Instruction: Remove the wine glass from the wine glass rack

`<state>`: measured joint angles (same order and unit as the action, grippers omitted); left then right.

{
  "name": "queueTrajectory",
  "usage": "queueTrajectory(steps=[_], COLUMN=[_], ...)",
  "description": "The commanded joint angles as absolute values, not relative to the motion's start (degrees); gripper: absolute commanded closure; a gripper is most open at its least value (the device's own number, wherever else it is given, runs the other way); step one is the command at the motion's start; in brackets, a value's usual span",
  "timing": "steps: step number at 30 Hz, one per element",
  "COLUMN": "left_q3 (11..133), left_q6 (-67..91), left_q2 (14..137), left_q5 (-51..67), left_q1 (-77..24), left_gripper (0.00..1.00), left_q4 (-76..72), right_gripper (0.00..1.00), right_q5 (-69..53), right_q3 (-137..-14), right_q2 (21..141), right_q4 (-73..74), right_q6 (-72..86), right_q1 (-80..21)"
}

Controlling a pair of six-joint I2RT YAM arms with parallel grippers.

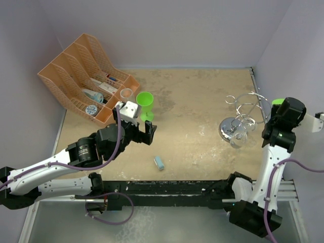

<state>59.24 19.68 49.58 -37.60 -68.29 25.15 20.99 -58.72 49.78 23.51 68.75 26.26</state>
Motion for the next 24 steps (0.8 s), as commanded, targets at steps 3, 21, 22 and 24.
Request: queueTrajectory(steps=[3, 21, 22, 24], left_q3=[59.33, 59.32, 59.28, 59.33], left_q6=[18.35, 18.28, 18.24, 18.23], left_q2=[48.87, 48.84, 48.87, 49.02], left_q5=[-38.67, -39.08, -39.15, -39.20], left_q1=[-68.47, -68.48, -68.47, -68.44], left_gripper=[0.00, 0.00, 0.00, 0.00], left_q4=[24.09, 24.15, 24.17, 24.21], right_gripper=[1.00, 1.00, 1.00, 1.00], right_q5=[25.87, 29.05, 29.13, 29.43], right_q3=[-57.84, -61.73, -62.20, -63.96], right_q2=[49.97, 50.47, 50.25, 49.76], right_q4=[20.43, 20.58, 20.45, 19.77], right_q6=[71.17, 70.71, 70.22, 68.52], right_q1=[26.59, 27.24, 27.19, 27.16])
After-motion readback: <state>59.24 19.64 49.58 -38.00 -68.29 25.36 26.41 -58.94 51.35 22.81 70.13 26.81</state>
